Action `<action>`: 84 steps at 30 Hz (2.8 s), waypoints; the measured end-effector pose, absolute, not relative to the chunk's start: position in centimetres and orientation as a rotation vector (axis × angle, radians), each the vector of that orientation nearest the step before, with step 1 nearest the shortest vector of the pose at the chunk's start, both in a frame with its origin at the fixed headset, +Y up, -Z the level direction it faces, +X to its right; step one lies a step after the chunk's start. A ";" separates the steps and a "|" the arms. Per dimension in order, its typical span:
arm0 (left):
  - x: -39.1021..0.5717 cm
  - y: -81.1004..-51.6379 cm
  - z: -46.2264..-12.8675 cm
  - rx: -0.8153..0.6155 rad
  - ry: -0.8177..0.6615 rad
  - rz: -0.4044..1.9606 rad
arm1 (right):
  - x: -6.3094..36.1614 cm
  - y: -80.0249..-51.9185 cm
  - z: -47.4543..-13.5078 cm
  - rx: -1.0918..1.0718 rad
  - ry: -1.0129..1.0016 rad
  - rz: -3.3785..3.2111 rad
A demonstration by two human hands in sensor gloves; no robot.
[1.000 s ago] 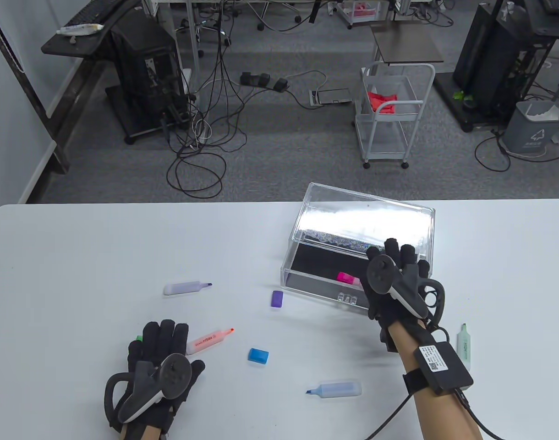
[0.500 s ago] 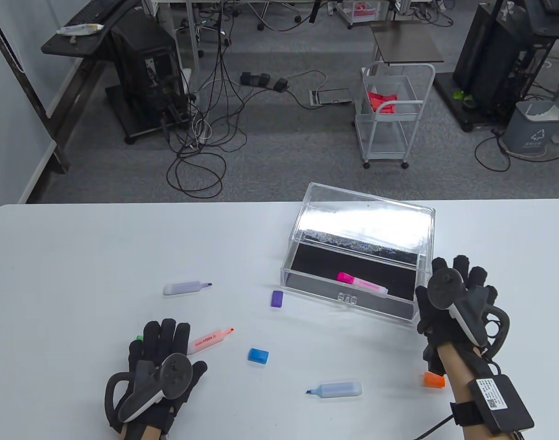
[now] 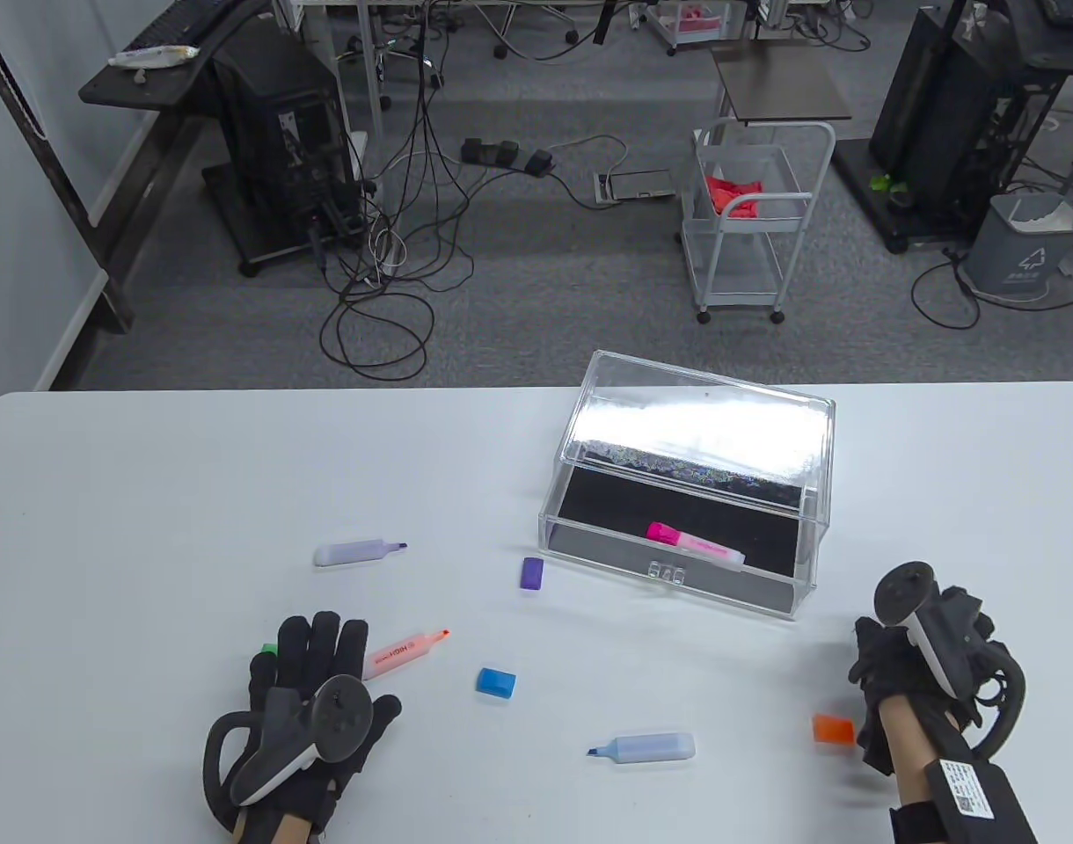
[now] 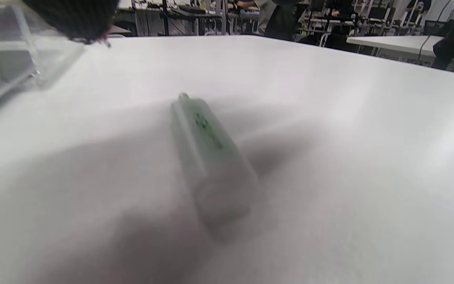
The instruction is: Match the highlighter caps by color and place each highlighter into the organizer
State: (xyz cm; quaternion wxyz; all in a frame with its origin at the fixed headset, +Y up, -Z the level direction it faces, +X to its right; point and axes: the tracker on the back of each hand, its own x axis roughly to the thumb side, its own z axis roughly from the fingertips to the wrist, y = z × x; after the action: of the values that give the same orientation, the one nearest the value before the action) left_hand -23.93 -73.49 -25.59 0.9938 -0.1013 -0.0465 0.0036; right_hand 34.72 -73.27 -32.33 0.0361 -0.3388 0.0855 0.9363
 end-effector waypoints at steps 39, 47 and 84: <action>-24.2 -73.8 -26.0 -0.226 -0.053 -0.012 | 31.4 -70.0 -32.4 -0.948 -0.163 2.998; -24.0 -73.8 -26.1 -0.233 -0.058 -0.010 | 23.7 -66.4 -31.7 -0.559 -0.360 3.059; -27.3 -70.6 -27.1 -0.197 -0.016 0.171 | 7.0 -69.5 -28.3 0.062 -0.434 3.022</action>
State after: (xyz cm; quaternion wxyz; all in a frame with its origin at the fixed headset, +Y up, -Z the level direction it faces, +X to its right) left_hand -27.28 -70.61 -27.11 0.9915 -0.0981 -0.0080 0.0850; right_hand 7.01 -69.46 -28.34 0.0441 0.0202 -0.1421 0.9887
